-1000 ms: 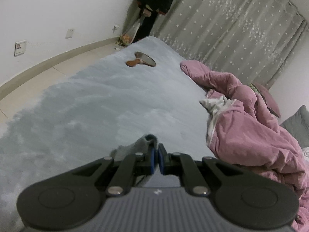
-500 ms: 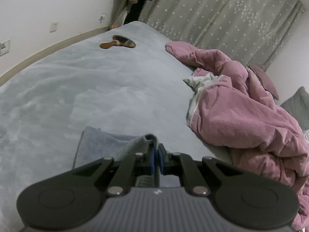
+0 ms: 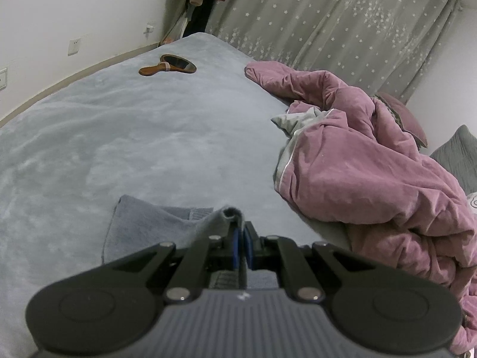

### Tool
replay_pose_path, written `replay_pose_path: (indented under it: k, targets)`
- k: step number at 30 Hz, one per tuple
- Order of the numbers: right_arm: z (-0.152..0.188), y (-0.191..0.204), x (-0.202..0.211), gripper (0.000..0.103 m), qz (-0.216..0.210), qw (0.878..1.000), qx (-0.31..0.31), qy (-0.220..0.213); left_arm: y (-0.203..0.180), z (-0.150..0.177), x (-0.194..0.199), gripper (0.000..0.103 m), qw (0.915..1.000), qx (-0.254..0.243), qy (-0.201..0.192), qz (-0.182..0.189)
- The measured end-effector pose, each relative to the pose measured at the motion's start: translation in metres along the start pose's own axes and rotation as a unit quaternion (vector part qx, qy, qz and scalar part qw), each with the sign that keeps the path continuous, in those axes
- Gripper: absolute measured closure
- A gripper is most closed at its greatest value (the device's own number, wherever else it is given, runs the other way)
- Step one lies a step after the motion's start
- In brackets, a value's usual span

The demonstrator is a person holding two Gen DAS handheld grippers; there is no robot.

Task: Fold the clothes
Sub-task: 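Lift the grey sweater hem with both grippers and fold it over the body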

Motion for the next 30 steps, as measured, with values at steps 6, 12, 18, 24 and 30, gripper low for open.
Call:
replay_pose_path:
  k: [6, 12, 18, 24, 30]
  targets:
    - [0.007, -0.008, 0.000, 0.097, 0.012, 1.000, -0.020, 0.014, -0.010, 0.006, -0.011, 0.098, 0.9999, -0.011, 0.008, -0.002]
    - [0.014, -0.009, 0.007, 0.097, 0.012, 0.999, -0.022, 0.019, -0.020, 0.012, -0.019, 0.098, 0.9998, -0.015, 0.010, 0.006]
    - [0.018, -0.007, 0.006, 0.097, 0.023, 0.999, -0.008, 0.024, -0.022, 0.016, -0.032, 0.098, 0.9998, -0.016, 0.011, -0.002]
    - [0.024, -0.002, 0.009, 0.097, 0.032, 0.999, 0.015, 0.019, -0.023, 0.022, -0.040, 0.098, 0.9997, -0.021, 0.008, 0.001]
    - [0.028, -0.001, 0.006, 0.097, 0.043, 0.999, 0.024, 0.024, -0.028, 0.023, -0.046, 0.098, 0.9994, -0.032, 0.012, 0.000]
Point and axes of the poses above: each gripper's, at about its wrist camera, not at the fingertips, and x roughly against the way its jaws point, y to its left, z to its underside, the point moved 1 cm from there along -x, roughly the way its jaws point, and after that the axes turned 10 degrees about y, right-handed, at the moved point
